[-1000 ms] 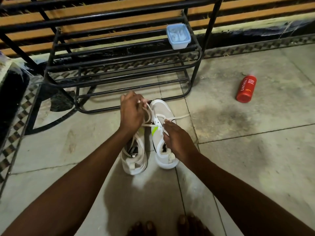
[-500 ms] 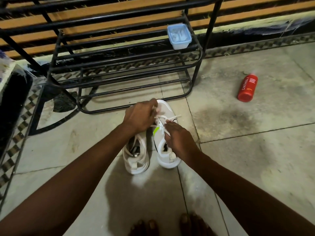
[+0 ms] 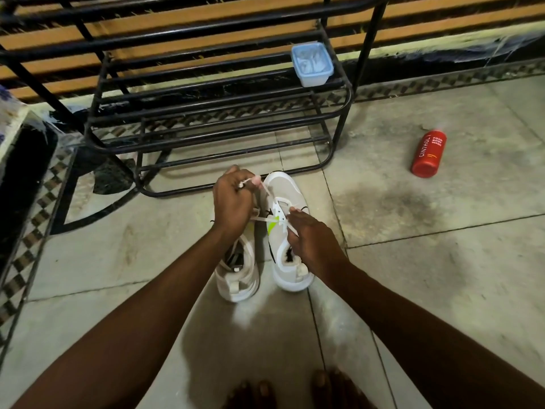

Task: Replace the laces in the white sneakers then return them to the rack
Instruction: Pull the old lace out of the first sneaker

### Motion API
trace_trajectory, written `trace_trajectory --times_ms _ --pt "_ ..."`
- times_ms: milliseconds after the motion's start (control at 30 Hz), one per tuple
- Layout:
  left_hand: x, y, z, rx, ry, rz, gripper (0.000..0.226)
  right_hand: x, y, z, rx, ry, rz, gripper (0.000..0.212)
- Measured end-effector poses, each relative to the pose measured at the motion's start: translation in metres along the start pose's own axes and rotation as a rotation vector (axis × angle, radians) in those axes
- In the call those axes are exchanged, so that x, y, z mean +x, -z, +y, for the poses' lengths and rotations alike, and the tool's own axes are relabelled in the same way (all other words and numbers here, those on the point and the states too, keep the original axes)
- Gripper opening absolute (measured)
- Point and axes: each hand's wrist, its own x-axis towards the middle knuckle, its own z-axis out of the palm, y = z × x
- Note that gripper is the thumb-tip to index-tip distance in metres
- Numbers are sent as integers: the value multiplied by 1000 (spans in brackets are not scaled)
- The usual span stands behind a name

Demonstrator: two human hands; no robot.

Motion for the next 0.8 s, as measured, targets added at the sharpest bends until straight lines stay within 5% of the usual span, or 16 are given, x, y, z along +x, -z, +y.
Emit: trace_trajectory --times_ms 167,433,700,800 --pt "-3 -3 1 -174 108 75 18 -1 2 -1 48 11 12 41" --pt "0 -8 5 -186 157 -238 26 -6 0 -8 82 -31 121 38" --pt "14 -14 -7 359 -3 -383 17 -6 1 -11 34 -119 75 45" --pt "15 -15 -6 525 -87 -502 34 -6 1 -12 21 -125 71 46"
